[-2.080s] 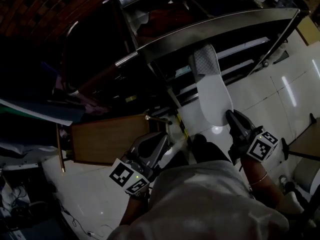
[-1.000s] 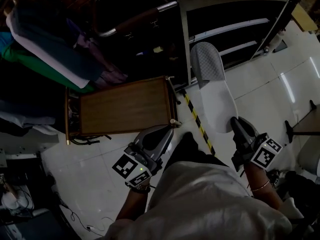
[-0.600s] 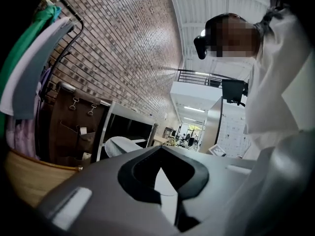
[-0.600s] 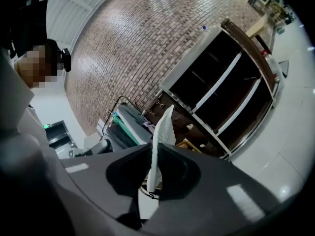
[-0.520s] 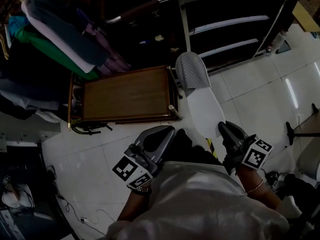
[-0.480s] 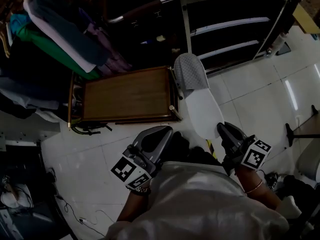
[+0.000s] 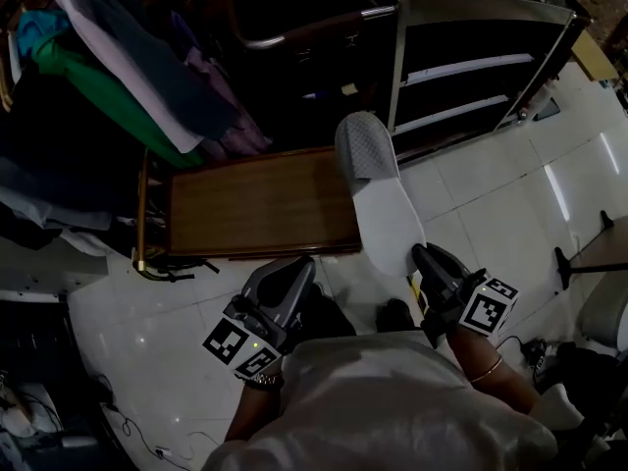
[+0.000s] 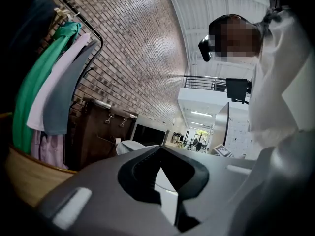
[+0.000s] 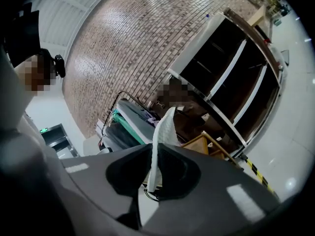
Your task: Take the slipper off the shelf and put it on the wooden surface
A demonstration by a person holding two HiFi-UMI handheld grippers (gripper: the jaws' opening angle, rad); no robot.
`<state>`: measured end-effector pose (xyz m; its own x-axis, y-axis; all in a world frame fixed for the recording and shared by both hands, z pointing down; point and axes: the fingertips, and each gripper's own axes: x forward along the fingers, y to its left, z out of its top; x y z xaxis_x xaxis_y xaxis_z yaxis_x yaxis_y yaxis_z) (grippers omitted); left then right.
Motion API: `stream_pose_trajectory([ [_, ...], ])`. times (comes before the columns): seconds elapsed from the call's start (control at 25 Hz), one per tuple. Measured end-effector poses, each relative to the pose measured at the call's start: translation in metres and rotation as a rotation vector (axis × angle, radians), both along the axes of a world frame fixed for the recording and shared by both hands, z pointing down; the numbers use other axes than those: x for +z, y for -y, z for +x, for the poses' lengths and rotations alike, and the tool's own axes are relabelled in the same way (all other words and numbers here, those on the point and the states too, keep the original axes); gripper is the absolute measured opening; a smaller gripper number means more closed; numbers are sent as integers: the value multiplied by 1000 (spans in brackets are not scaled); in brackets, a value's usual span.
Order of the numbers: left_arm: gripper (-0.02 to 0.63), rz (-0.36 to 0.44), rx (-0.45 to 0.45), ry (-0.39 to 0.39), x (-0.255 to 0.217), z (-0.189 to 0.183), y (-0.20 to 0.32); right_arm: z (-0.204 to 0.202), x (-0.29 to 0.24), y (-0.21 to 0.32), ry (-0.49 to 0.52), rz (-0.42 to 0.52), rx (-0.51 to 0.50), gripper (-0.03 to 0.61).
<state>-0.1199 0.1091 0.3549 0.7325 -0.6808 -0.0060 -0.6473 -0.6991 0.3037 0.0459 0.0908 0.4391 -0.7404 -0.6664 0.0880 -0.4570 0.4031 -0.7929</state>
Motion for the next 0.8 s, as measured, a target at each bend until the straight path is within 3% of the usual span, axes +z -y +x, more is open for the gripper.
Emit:
stream_pose_trajectory([
  [0.16,-3,-6,-1,69,7,-76,9,-75,16,14,41,-44,0,32],
  [0.32,-3,-1,11,53,5,-133,19,-137,53,33,66,-121,11,32],
  [0.56,-3,14,124,40,-6,-163,26,-193,98,67,137,-172,78,32],
  [0.72,-3,0,144,49,-1,-186,28,-210,162,79,32,-311,152,34],
  [0.8,-3,-8,142,50,3,-195,29,-213,188,81,26,-378,183,35],
])
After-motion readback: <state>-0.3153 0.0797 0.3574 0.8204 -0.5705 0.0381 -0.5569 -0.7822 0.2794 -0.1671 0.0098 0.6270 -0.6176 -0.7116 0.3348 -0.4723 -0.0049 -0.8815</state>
